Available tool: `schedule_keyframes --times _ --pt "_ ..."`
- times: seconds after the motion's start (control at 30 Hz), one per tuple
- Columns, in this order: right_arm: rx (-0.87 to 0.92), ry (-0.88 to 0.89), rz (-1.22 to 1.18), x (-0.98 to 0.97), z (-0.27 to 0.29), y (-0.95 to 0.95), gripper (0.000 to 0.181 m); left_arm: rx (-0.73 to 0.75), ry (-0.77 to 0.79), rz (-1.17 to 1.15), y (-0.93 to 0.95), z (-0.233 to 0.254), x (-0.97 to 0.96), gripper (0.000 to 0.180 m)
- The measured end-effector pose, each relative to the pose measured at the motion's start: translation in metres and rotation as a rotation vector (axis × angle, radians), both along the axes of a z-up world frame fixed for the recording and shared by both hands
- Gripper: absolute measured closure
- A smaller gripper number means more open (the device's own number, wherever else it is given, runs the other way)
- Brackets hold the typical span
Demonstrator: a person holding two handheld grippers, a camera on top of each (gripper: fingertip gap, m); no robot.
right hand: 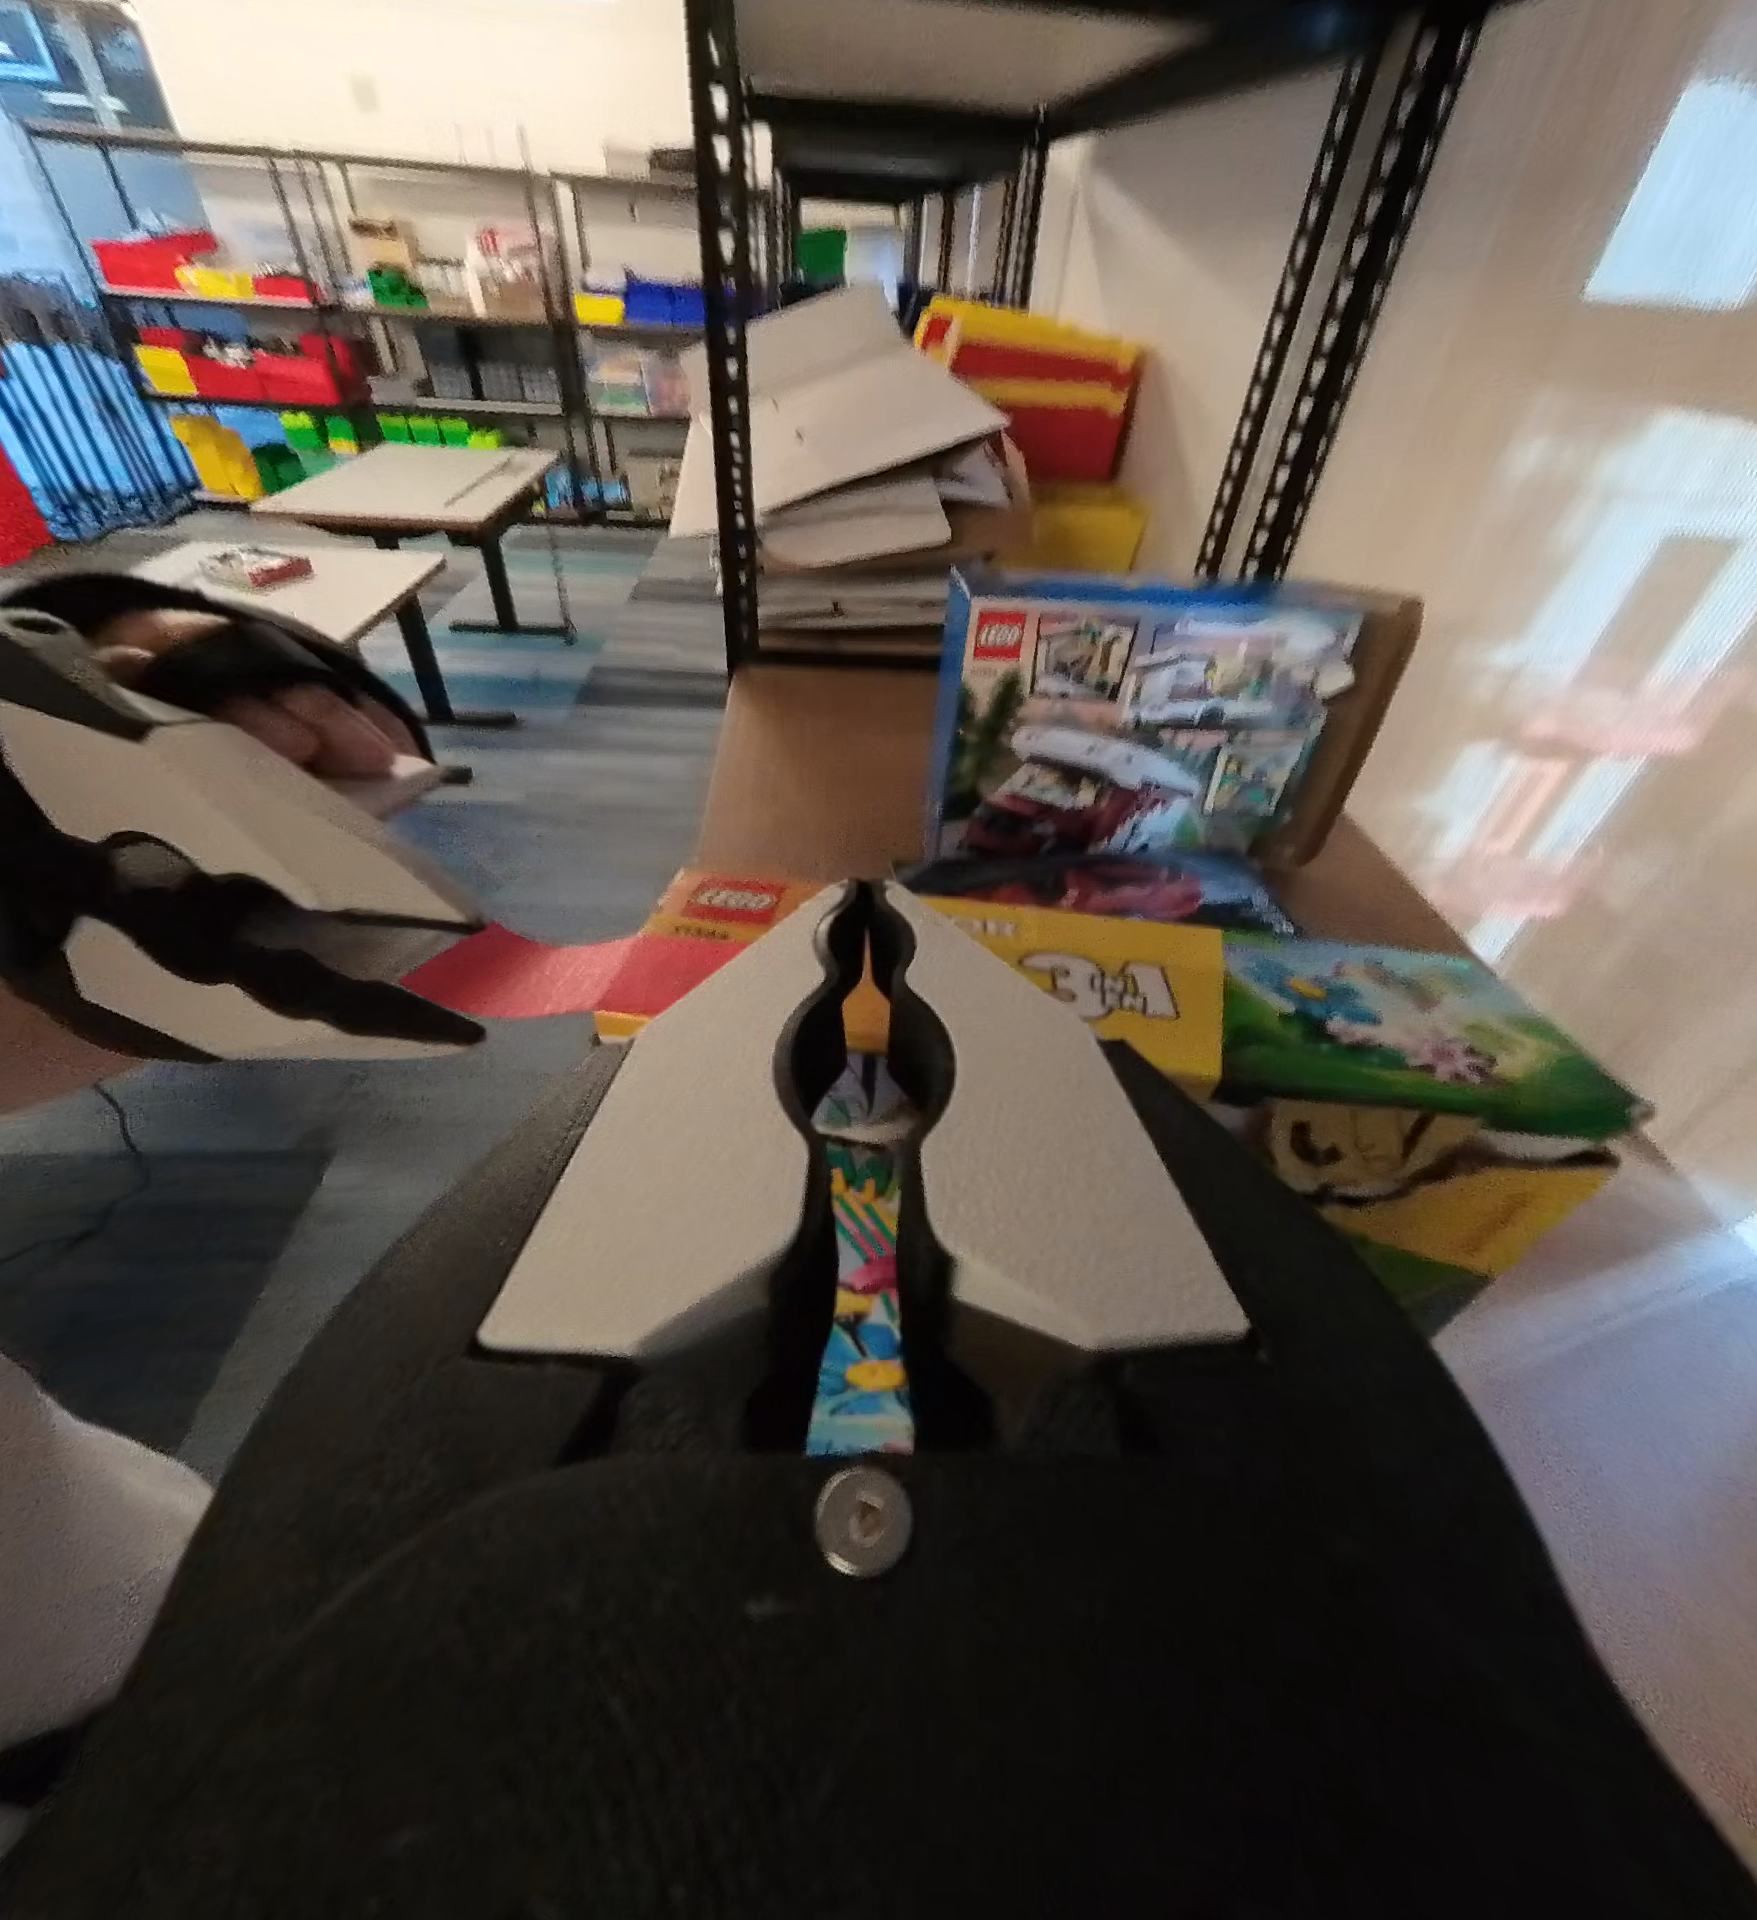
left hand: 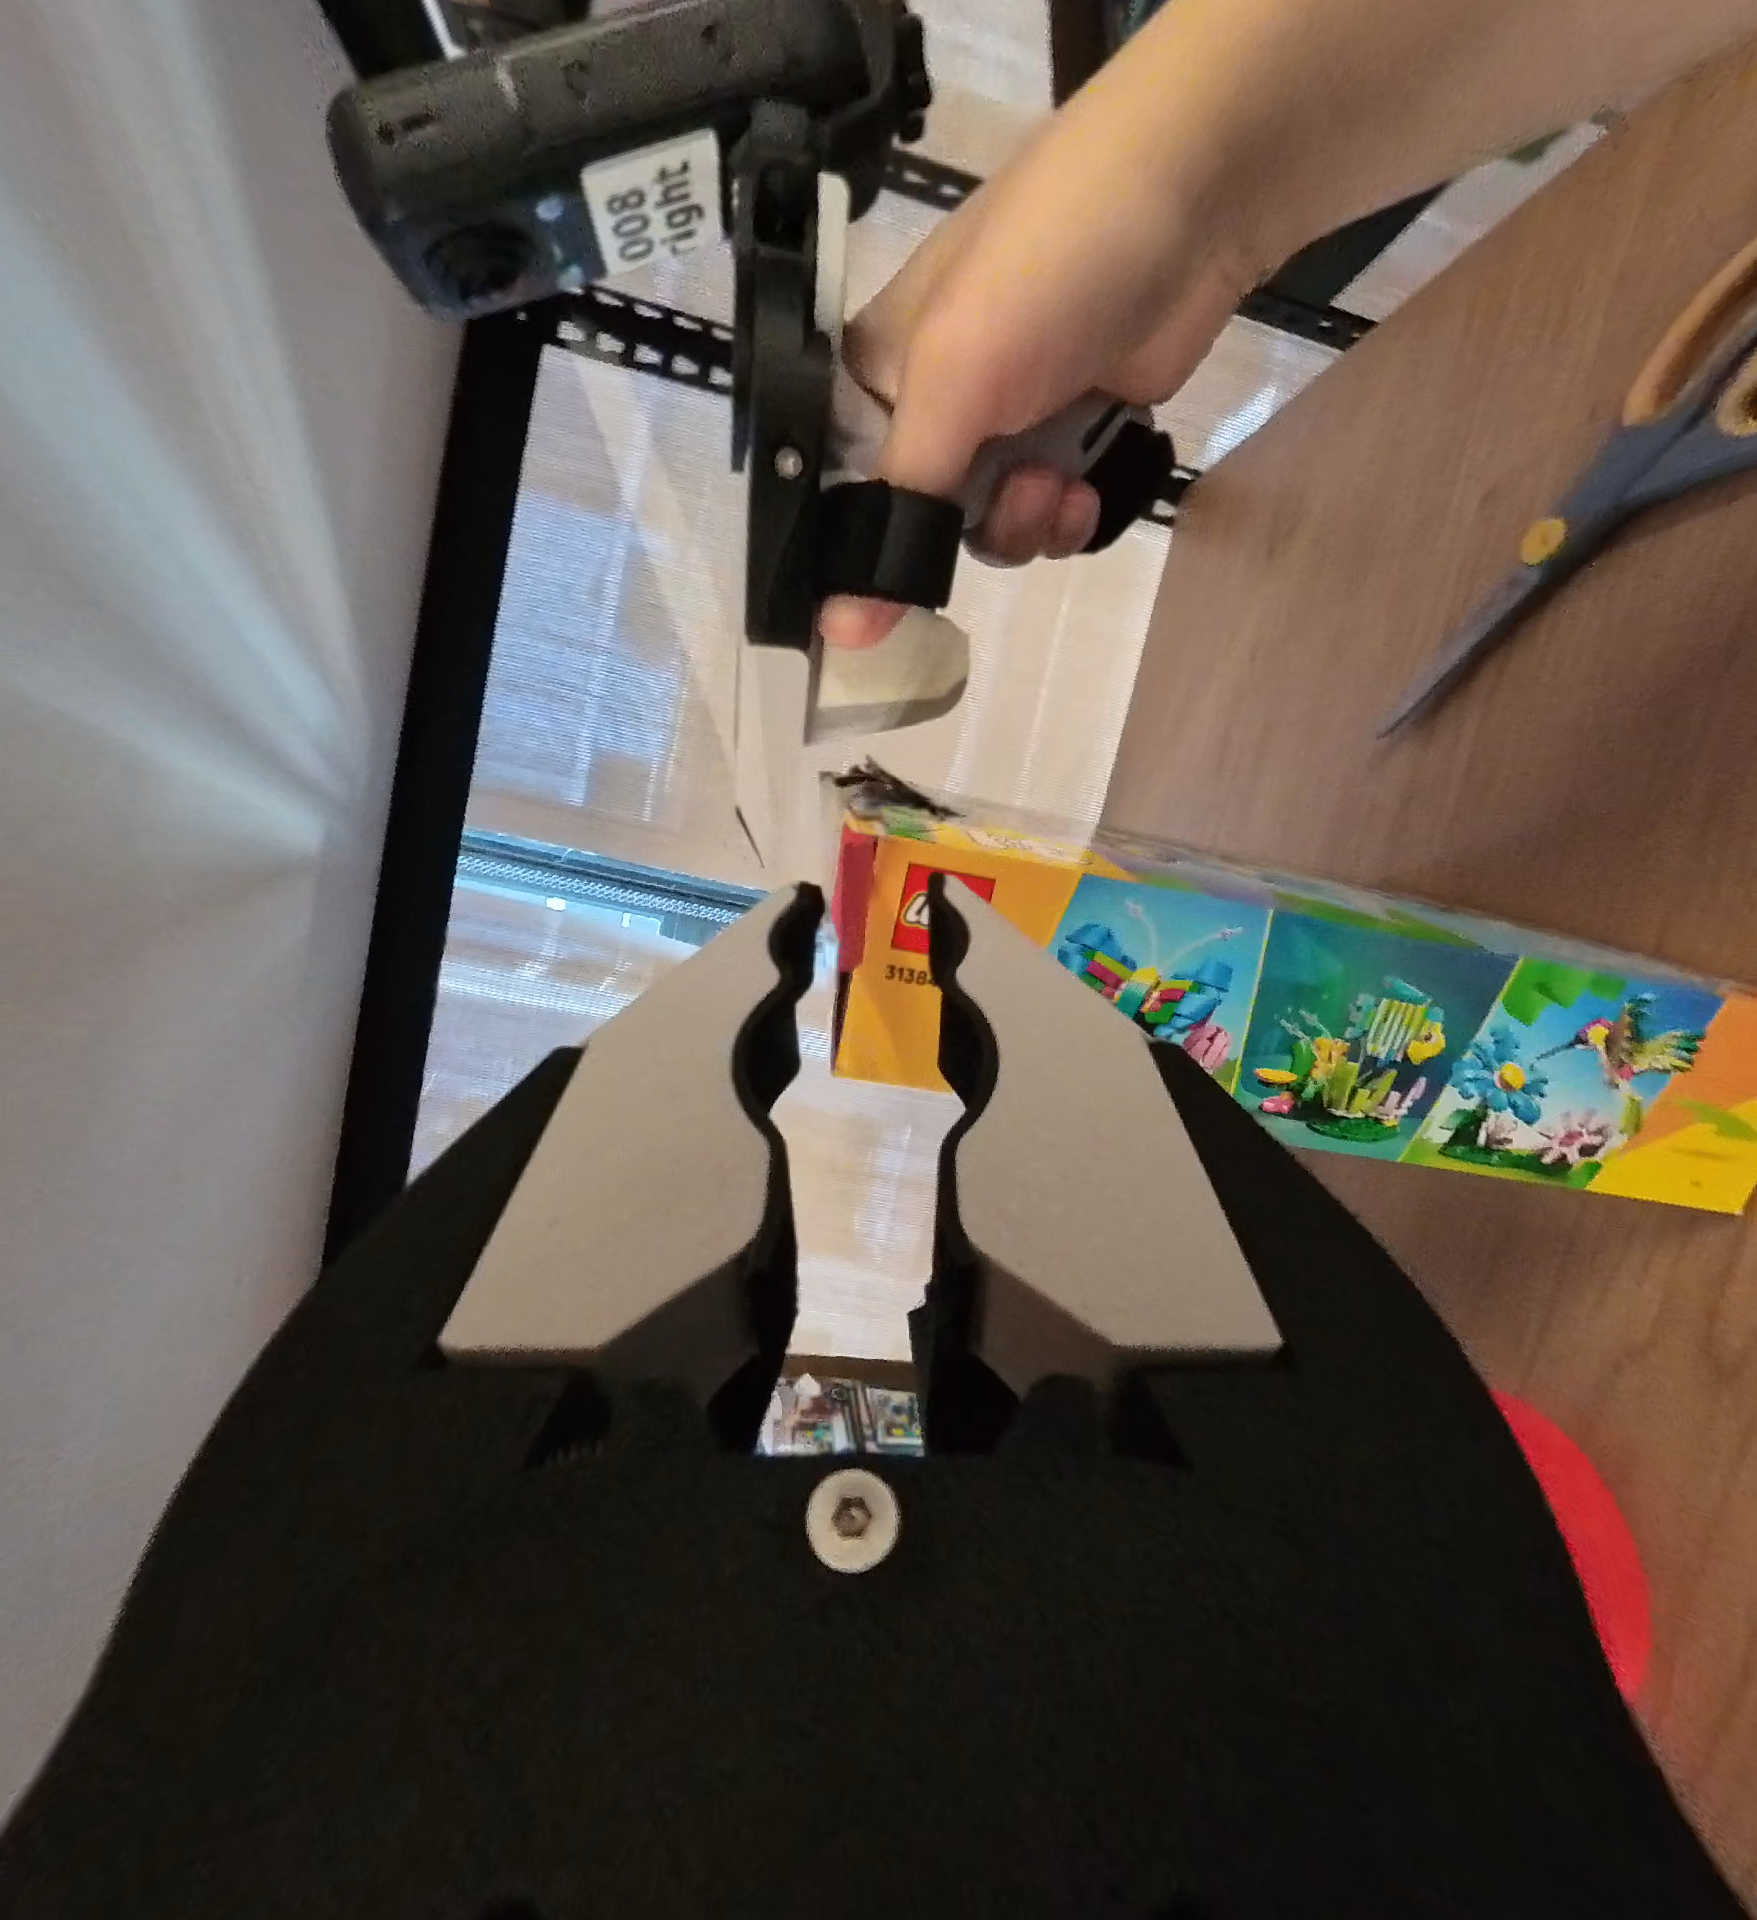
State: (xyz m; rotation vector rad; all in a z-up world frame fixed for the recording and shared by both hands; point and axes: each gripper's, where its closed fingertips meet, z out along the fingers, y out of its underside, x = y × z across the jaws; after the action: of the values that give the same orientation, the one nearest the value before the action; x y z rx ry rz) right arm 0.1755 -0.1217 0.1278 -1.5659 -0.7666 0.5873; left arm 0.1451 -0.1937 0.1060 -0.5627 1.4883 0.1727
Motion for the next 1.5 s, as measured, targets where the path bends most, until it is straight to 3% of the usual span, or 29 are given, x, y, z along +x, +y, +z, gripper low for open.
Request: schedule_keyframes --times 0.1,0.17,0.47,1.1,1.3,1.33,1.37,1.43,1.5 --pt "-0.011 -0.101 -0.023 0.001 -0.017 0.002 0.181 0.016 0.013 0.017 0.001 0.005 0.001 0.166" --pt "0.003 -0.095 -0.033 0.001 -0.017 0.002 0.181 0.015 0.026 0.018 0.001 0.004 0.002 0.18" --pt "0.015 -0.133 -0.039 0.001 -0.022 0.001 0.181 0.024 0.112 0.052 0.002 -0.017 0.005 0.18" --pt "0.013 -0.121 -0.018 0.001 -0.023 0.001 0.18 0.05 0.142 0.109 0.014 -0.03 0.018 0.18" --pt "-0.001 -0.13 -0.022 0.001 -0.023 0.0 0.18 -0.05 0.145 0.08 0.013 -0.031 0.019 0.18" --pt "0.001 -0.13 -0.023 0.002 -0.023 0.0 0.18 -0.079 0.15 0.064 0.012 -0.033 0.018 0.176" --pt "0.002 -0.129 -0.024 0.002 -0.023 0.0 0.18 -0.139 0.199 0.033 0.008 -0.042 0.018 0.158" --pt "0.003 -0.126 -0.024 0.002 -0.023 0.0 0.18 -0.252 0.236 0.015 0.005 -0.054 0.018 0.156" --pt "0.007 -0.122 -0.024 0.001 -0.023 0.001 0.18 -0.23 0.22 0.004 0.006 -0.053 0.017 0.159"
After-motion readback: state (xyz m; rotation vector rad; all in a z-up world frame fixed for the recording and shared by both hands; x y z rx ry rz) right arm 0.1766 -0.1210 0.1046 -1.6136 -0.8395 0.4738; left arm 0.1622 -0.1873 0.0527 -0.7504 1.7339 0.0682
